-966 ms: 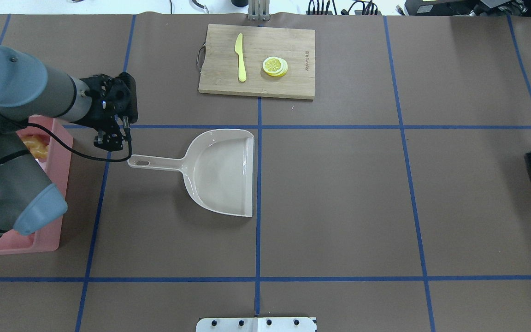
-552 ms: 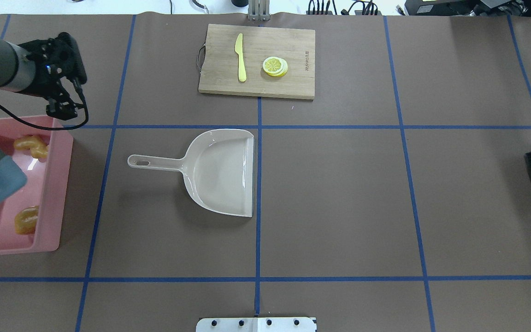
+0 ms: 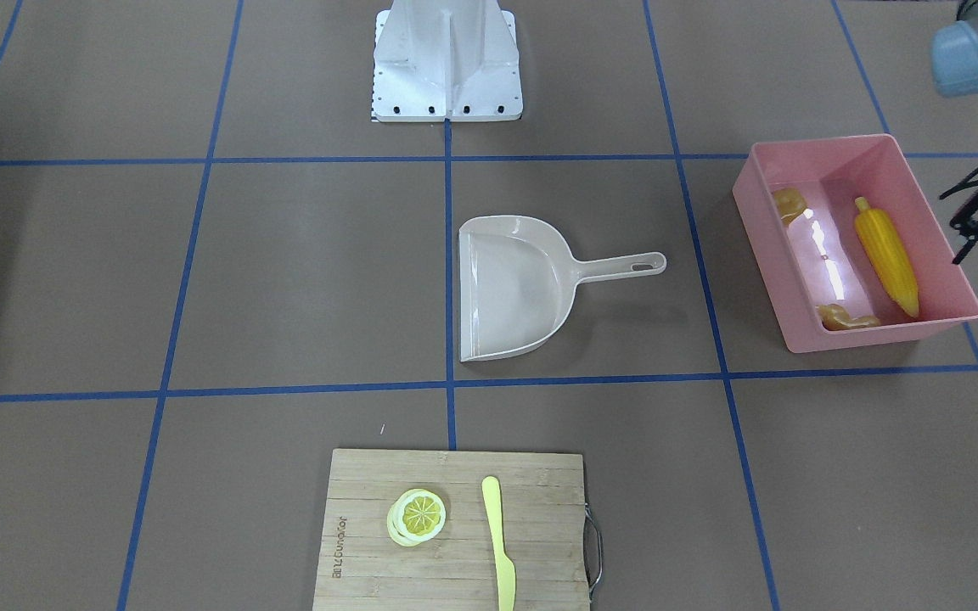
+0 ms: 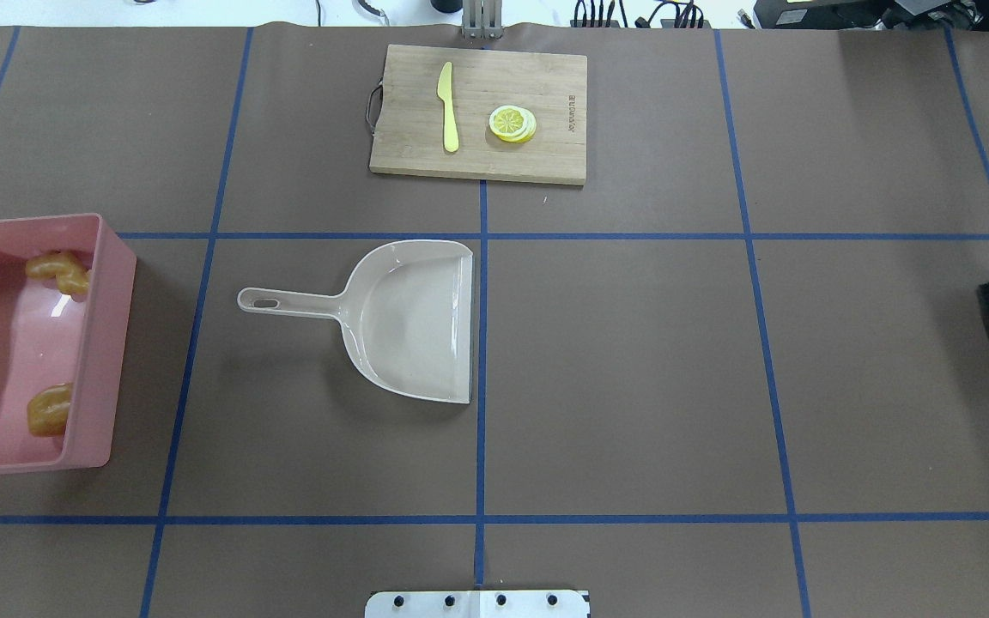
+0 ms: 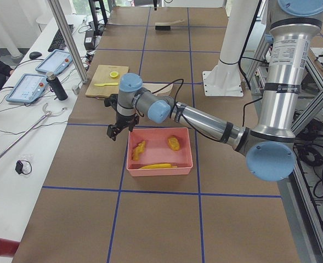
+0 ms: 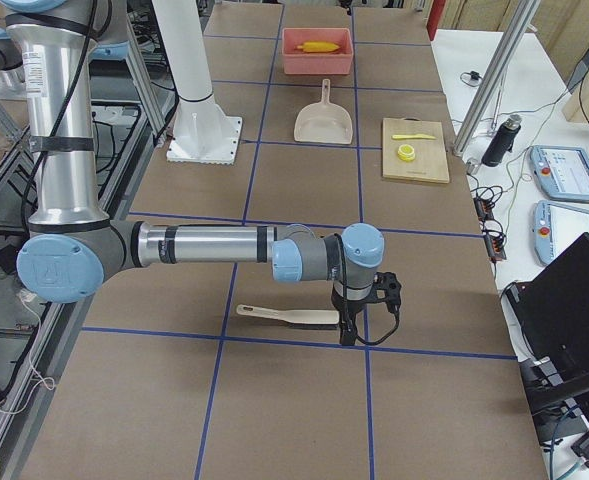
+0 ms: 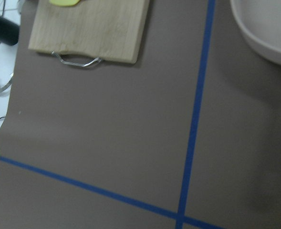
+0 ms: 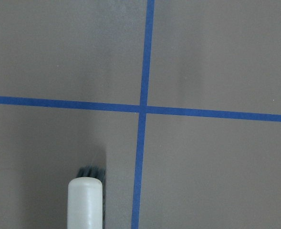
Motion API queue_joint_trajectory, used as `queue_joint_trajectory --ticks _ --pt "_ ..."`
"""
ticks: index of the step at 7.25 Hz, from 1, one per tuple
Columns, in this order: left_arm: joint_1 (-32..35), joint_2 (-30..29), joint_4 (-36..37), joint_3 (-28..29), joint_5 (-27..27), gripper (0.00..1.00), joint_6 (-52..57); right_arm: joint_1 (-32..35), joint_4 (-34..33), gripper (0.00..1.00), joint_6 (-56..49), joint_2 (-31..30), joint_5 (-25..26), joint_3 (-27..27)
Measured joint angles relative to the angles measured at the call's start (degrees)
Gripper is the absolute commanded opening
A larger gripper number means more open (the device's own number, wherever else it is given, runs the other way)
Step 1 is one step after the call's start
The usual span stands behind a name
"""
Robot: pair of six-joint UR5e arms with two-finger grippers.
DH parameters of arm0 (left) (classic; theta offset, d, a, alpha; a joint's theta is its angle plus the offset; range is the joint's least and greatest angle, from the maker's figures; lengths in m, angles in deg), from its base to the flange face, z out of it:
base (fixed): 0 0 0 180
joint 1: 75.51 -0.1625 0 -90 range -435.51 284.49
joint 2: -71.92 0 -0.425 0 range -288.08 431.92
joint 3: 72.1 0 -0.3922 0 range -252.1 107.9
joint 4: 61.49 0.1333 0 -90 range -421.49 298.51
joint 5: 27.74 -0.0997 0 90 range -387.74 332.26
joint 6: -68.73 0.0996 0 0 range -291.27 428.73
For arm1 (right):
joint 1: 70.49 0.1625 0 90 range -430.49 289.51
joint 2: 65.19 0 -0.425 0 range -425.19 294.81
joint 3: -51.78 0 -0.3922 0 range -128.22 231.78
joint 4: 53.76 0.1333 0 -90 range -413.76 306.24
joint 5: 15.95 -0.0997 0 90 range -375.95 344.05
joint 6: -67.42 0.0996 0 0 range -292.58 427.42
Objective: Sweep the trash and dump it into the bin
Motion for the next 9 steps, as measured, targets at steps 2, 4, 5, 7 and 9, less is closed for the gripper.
queue_joint_trajectory --ticks 2,4,5,7,9 --pt "7.53 4.05 1.39 4.38 2.95 0.98 0.25 -0.02 0.00 1.00 0.00 -0.03 0.00 -0.09" --pt "11.70 4.83 4.51 7.66 6.72 0.98 0.44 -0.02 0.00 1.00 0.01 -0.01 0.00 -0.08" --pt "13.29 5.17 6.66 7.90 7.70 0.98 0.51 -0.03 0.00 1.00 0.05 0.00 0.00 -0.03" --pt "14.37 7.00 8.72 8.32 7.97 0.98 -0.26 -0.02 0.00 1.00 0.03 0.00 -0.01 -0.04" --pt "14.65 9.13 9.79 7.90 8.33 0.98 -4.00 -0.16 0.04 1.00 0.06 0.00 -0.08 -0.03"
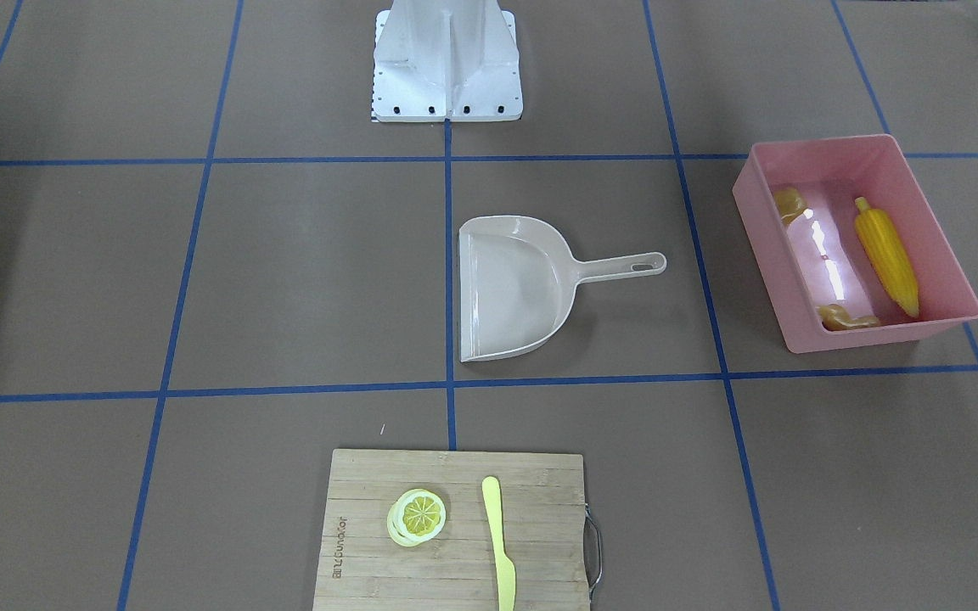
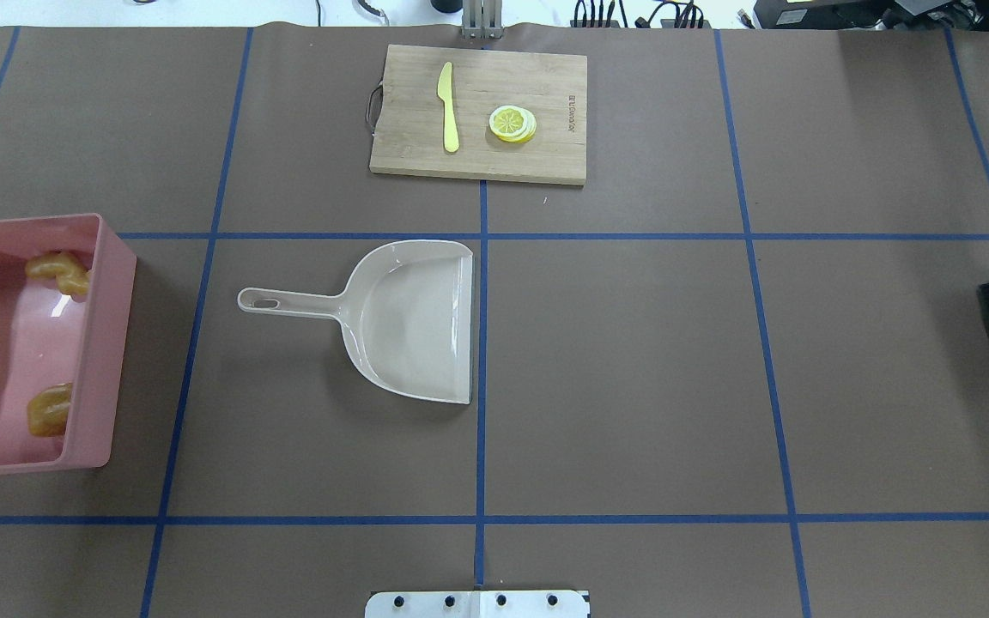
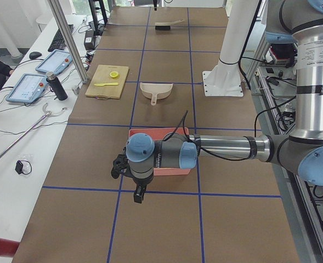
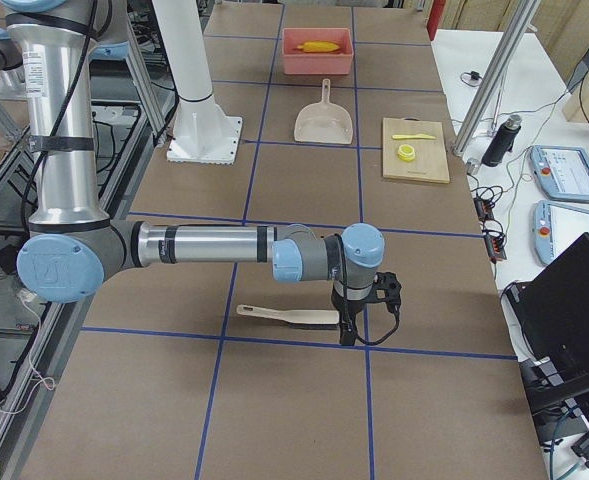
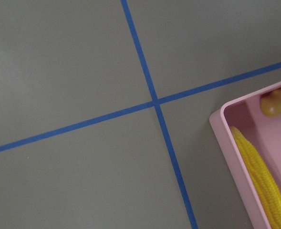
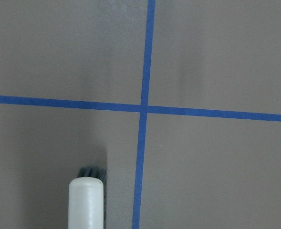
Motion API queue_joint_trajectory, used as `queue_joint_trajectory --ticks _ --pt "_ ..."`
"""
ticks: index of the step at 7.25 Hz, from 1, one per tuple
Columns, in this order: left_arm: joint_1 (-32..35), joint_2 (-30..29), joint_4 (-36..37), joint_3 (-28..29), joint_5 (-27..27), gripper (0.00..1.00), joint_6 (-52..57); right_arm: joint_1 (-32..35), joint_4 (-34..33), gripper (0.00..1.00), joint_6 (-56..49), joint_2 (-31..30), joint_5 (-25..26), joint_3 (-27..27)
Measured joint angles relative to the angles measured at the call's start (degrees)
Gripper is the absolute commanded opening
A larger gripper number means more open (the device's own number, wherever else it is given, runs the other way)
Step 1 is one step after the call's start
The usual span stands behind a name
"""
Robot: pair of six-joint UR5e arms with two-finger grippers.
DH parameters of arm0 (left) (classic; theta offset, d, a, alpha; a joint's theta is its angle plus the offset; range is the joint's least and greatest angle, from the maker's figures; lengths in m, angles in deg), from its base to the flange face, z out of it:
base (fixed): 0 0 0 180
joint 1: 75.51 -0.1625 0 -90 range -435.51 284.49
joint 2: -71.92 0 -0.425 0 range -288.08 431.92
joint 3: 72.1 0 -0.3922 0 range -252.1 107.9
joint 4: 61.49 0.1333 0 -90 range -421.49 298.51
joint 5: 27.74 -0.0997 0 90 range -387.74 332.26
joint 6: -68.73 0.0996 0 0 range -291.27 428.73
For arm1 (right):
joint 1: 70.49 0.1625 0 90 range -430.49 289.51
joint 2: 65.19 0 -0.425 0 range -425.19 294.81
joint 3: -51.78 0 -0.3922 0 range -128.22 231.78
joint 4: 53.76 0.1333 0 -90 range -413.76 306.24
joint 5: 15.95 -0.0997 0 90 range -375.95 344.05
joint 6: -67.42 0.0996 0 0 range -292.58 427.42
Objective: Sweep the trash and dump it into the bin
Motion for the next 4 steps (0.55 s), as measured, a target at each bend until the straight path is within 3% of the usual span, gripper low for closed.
queue_joint_trajectory --ticks 4 --pt "0.00 0.60 0.16 -2.20 0.03 0.98 -3.93 -0.43 0.04 1.00 0.04 0.23 -0.01 0.06"
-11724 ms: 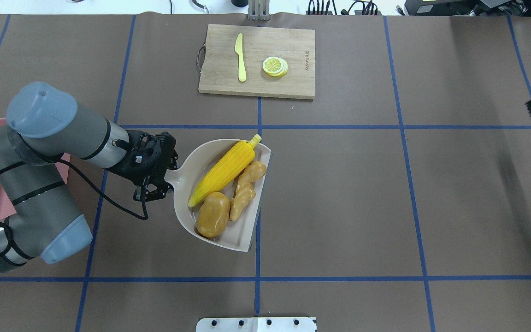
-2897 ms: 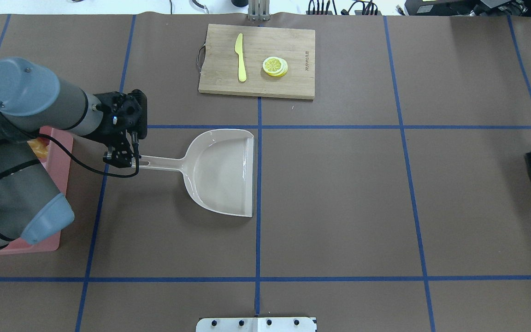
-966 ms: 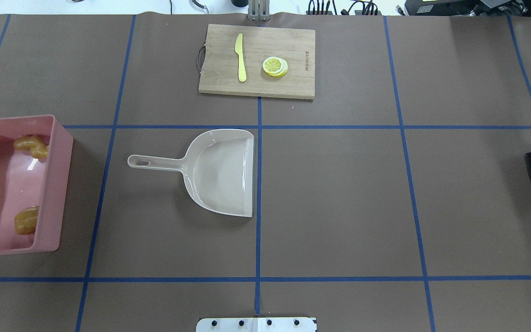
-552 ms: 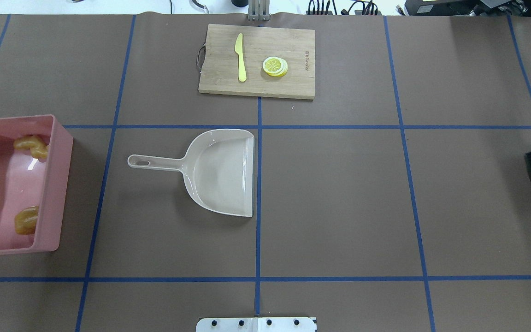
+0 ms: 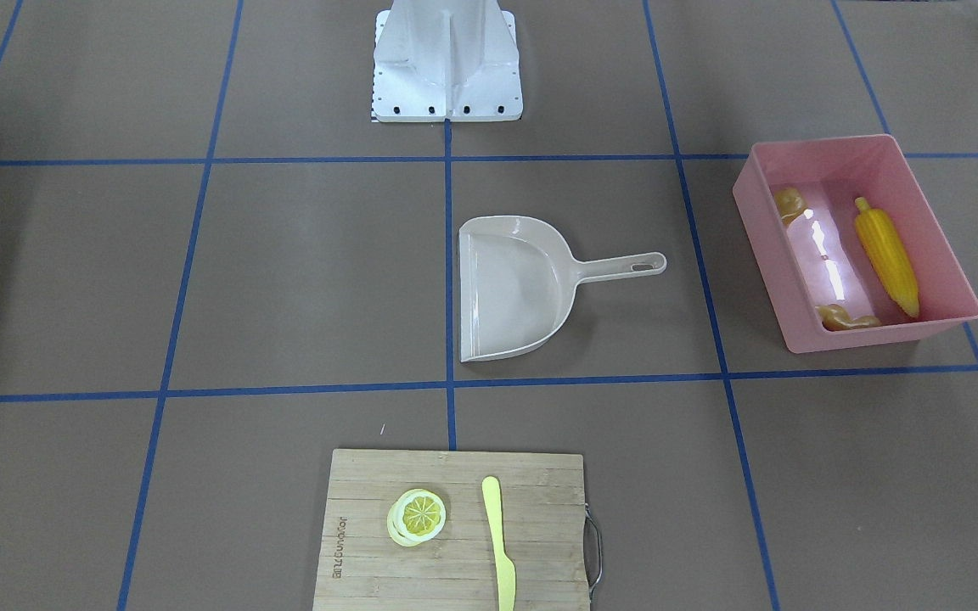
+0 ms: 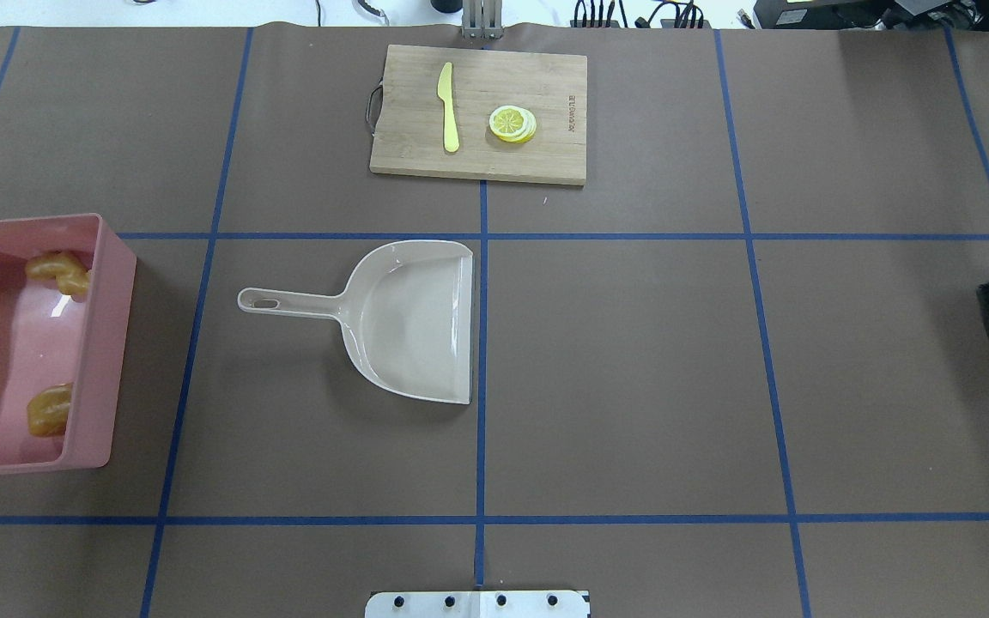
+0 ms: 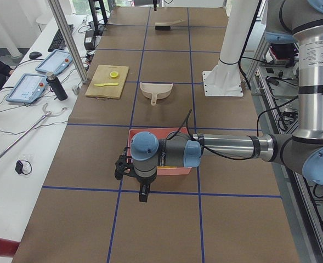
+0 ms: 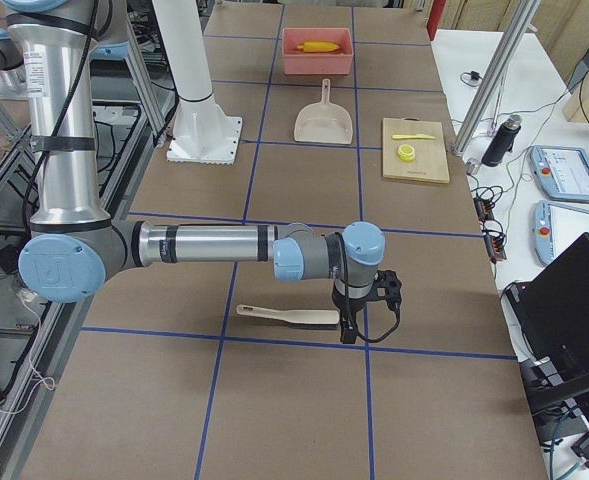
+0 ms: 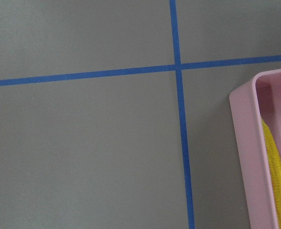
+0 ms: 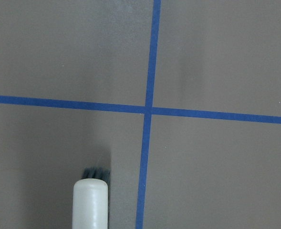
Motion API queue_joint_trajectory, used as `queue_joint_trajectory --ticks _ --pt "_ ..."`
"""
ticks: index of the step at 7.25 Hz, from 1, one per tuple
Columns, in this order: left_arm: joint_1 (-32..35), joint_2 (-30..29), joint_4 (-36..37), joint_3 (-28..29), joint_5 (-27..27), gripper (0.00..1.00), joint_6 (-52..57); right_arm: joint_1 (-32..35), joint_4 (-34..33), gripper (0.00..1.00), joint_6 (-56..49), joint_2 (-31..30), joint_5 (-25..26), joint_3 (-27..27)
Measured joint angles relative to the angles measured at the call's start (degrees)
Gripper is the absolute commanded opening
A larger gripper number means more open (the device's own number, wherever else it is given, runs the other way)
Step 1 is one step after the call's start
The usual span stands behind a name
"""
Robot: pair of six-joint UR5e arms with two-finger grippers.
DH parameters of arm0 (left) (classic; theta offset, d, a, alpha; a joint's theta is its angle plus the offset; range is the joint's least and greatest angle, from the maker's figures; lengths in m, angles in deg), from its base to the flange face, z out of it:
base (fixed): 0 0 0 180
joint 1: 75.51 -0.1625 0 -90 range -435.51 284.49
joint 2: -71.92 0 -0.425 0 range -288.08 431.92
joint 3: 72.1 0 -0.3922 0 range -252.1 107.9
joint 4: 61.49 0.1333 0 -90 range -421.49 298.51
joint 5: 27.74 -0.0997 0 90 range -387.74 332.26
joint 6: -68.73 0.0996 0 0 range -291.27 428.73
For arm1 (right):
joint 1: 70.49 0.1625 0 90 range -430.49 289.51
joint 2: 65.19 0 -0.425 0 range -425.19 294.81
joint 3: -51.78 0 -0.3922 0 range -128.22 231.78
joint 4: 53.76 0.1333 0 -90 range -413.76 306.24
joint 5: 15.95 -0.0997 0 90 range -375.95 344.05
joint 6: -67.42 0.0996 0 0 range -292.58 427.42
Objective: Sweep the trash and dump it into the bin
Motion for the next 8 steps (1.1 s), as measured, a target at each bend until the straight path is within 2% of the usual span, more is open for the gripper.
queue_joint_trajectory --ticks 8 --pt "-0.06 0.04 0.09 -1.87 0.06 0.98 -0.28 -0.22 -0.06 1.00 0.08 0.04 -0.08 -0.02"
